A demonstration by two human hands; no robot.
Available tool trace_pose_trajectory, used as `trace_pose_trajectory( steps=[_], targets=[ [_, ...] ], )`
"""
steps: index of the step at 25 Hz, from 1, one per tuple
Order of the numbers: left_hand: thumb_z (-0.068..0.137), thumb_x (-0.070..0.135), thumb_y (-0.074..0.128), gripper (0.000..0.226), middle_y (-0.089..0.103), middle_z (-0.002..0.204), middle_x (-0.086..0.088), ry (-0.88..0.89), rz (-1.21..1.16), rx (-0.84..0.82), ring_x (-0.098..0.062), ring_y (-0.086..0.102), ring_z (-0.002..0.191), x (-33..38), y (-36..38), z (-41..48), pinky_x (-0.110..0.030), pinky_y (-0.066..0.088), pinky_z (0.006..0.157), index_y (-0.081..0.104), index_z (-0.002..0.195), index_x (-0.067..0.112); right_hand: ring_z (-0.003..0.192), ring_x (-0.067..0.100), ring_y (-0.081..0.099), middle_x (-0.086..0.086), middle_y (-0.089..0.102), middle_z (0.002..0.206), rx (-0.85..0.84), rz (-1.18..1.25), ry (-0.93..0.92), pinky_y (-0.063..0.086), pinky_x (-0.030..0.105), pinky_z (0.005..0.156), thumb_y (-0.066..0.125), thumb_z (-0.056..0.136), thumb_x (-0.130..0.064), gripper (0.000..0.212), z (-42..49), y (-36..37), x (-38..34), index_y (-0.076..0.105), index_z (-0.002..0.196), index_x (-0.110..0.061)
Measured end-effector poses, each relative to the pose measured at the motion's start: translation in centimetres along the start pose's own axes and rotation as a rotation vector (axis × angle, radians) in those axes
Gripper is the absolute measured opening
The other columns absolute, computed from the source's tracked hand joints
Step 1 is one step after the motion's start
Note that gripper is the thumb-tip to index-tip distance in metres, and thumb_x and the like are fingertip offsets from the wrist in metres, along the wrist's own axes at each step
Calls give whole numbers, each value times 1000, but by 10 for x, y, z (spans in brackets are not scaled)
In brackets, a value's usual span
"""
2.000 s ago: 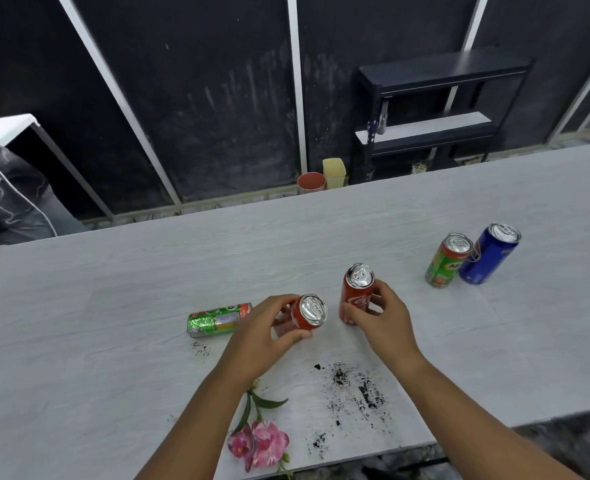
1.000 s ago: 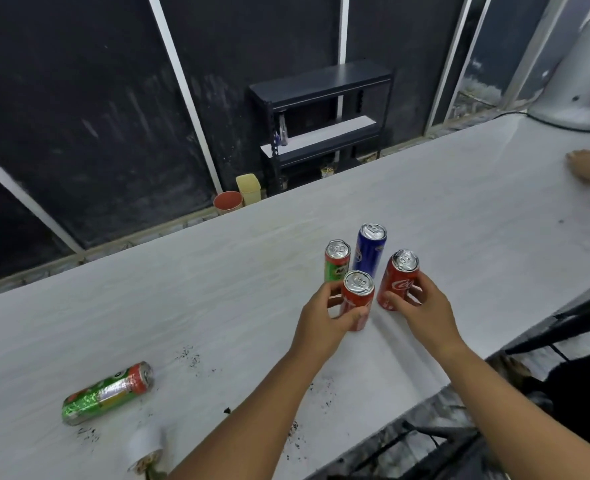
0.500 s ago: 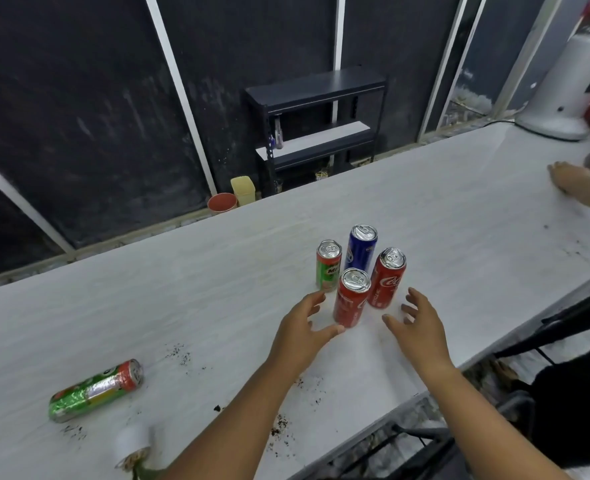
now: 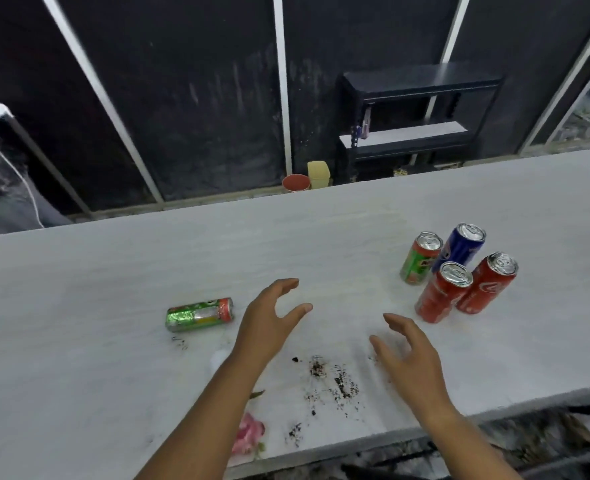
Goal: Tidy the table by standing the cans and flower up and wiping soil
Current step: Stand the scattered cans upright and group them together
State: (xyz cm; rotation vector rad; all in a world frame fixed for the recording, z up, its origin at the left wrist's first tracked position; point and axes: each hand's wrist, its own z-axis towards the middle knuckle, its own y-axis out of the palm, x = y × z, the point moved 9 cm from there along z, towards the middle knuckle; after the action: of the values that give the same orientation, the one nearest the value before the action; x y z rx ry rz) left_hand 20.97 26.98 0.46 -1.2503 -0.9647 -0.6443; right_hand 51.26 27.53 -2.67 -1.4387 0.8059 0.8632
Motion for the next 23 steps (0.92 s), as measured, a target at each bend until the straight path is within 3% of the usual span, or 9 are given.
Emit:
trace_pose_trajectory(
  steps=[5,8,10,15,18,21,23],
  targets=[
    [88,57,82,52,68,129,27,-30,96,159,8,61,116,-40,-87,-22,-21,52,96,62,135,49,128,-17,50,-31,61,133,-143,12,-96,41,17,101,81,92,-41,45,10,72,-60,63,133,-44],
    [88,52,82,52,64,127,36,-63,133,248,21,56,113,-72,-137,-42,-11,45,91,60,135,51,126,-20,48,-31,61,133,-234,7,-139,44,21,104,81,91,-42,45,9,118,-92,63,132,-45],
    [91,52,80,51,62,134,31,-74,199,290,16,55,116,-97,-167,-58,-10,41,94,60,138,47,125,-19,49,-32,60,132,-297,1,-163,51,28,102,81,91,-41,44,8,149,-110,64,132,-45],
    [95,54,74,51,60,147,14,-100,474,340,-12,53,139,-163,-226,-99,-34,48,110,63,140,34,127,2,57,-18,63,138,-400,-151,-312,47,28,110,81,92,-38,52,18,216,-153,62,140,-33],
    [98,58,67,53,60,153,3,-83,606,315,-23,48,149,-191,-239,-116,-52,41,121,67,140,26,138,12,52,-9,56,151,-523,-300,-348,37,24,112,84,90,-37,69,25,260,-162,54,152,-31],
    [99,63,52,57,60,154,2,-60,629,287,-23,47,151,-200,-238,-120,-51,32,126,69,139,25,142,19,50,-5,54,154,-586,-435,-323,39,33,117,83,89,-33,78,30,286,-156,47,158,-29],
    [99,61,54,55,61,152,2,-47,634,295,-23,49,149,-199,-239,-118,-52,34,125,70,137,24,132,23,58,-2,62,143,-539,-481,-336,48,39,110,82,87,-27,71,36,290,-156,53,152,-27]
  ],
)
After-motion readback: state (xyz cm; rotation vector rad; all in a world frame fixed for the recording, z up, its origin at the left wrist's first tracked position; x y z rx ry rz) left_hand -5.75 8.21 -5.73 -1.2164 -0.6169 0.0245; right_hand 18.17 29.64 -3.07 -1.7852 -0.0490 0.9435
